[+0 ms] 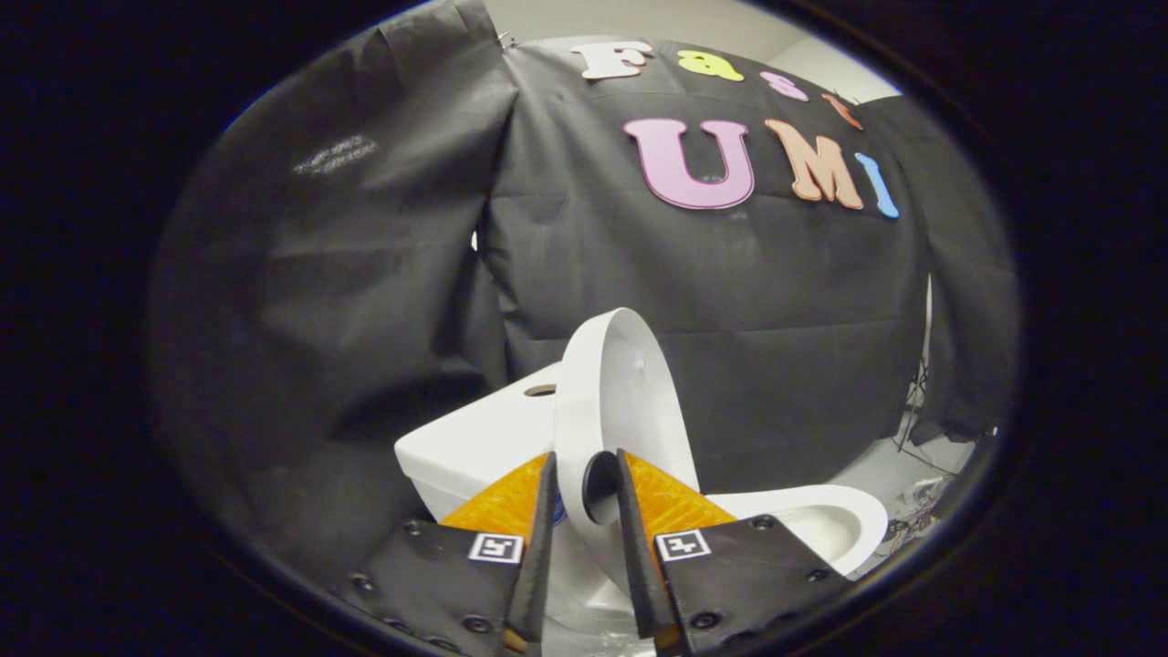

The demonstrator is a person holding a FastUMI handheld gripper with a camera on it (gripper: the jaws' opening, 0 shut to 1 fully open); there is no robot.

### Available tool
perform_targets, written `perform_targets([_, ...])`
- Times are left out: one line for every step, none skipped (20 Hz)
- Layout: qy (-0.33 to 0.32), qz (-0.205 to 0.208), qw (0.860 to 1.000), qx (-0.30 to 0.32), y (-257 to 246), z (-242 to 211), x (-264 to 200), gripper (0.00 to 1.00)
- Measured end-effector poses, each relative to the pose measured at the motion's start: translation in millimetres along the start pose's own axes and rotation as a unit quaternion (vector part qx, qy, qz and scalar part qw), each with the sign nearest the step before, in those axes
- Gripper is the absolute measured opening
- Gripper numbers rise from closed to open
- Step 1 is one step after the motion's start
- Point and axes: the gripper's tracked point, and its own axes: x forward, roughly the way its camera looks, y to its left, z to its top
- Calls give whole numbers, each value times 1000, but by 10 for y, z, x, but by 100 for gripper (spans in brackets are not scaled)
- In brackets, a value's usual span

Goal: Open the toilet lid.

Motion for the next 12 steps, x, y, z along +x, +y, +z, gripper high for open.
perform_targets([7,2,1000,-9,-7,-18,-6,57])
perform_targets([13,-2,1000,-22,-43,-1,-51,67])
perform_targets([18,-4,999,-36,-74,-8,-70,77])
perform_targets([22,4,999,-43,-48,2,-105,87])
perform_targets([24,19,999,-44,7,12,-129,98])
perform_targets([25,29,998,-41,35,9,-144,98])
perform_targets([22,34,999,-37,35,34,-182,98])
perform_targets([20,36,999,-33,18,53,-214,98])
perform_targets([20,41,999,-29,14,74,-247,98])
perform_targets([24,47,998,-27,31,60,-259,98])
perform_targets([27,53,998,-26,29,61,-282,98])
perform_targets([25,58,998,-24,9,65,-296,98])
